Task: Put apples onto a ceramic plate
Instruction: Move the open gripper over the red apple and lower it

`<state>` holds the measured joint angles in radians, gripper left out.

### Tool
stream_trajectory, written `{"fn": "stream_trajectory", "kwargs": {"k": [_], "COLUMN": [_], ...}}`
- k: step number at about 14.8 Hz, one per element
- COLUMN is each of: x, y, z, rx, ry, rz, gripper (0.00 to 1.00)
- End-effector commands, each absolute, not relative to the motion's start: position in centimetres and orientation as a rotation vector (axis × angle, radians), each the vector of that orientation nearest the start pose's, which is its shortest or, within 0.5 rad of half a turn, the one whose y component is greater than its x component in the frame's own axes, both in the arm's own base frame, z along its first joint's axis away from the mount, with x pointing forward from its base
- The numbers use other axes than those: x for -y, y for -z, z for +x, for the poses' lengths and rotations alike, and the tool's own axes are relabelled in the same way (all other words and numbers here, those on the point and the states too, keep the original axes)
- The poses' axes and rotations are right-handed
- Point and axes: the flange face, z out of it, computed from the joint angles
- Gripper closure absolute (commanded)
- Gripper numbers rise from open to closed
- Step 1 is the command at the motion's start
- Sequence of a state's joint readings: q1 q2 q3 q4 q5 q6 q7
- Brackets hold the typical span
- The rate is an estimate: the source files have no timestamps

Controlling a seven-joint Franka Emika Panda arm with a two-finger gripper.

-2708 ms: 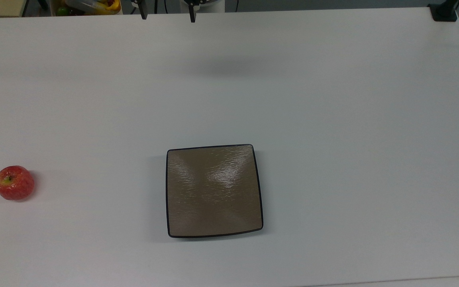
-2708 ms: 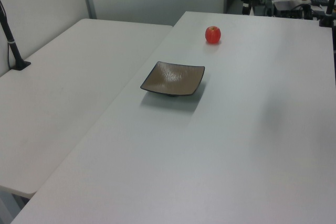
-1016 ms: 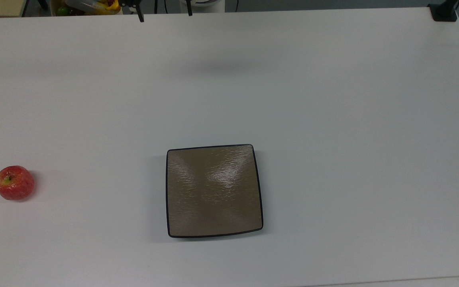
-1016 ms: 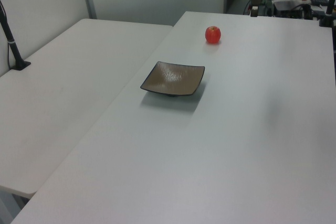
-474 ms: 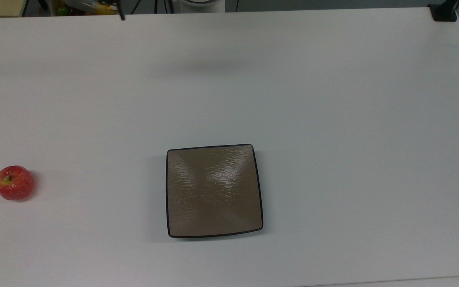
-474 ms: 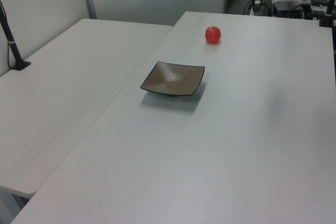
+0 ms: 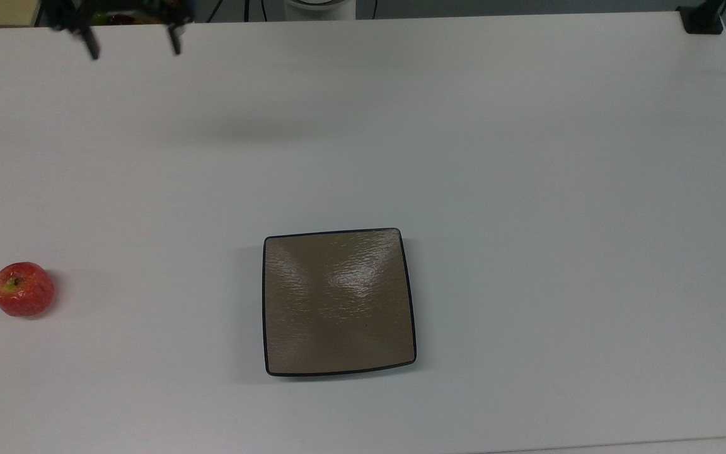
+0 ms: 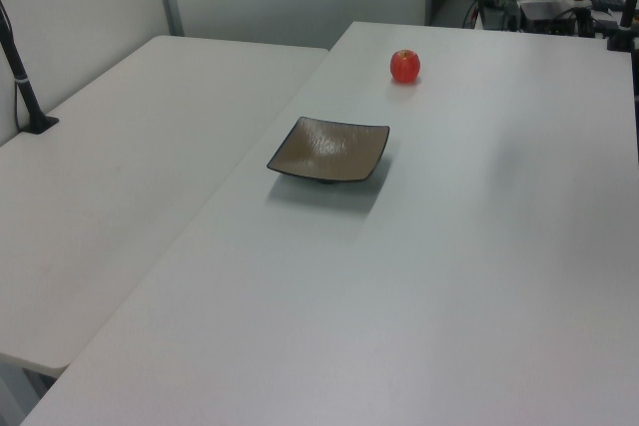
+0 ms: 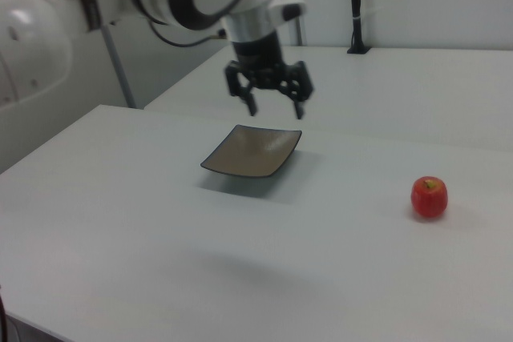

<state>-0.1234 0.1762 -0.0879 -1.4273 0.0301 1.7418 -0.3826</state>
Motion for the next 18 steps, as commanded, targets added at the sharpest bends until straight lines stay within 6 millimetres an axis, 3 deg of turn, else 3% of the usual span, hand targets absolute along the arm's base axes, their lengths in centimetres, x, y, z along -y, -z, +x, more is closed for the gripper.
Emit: {"fn": "stream_trajectory", "kwargs": {"k": [1, 6, 11, 16, 18], "x": [17.4, 22.0, 25.7, 27.5, 28.3], "y": [-58.6, -55.0, -49.5, -45.9, -43.2], "z": [65.1, 67.9, 71.2, 72.3, 72.9], "rx": [0.199, 0.105, 0.004, -0.029, -0.042], "ry": [0.379, 0.564, 0.761, 0.862, 0.909], "rz": [-3.184, -3.214, -3.193, -3.202, -3.207], "gripper": [0.0, 0.0, 0.0, 0.0, 0.0]}}
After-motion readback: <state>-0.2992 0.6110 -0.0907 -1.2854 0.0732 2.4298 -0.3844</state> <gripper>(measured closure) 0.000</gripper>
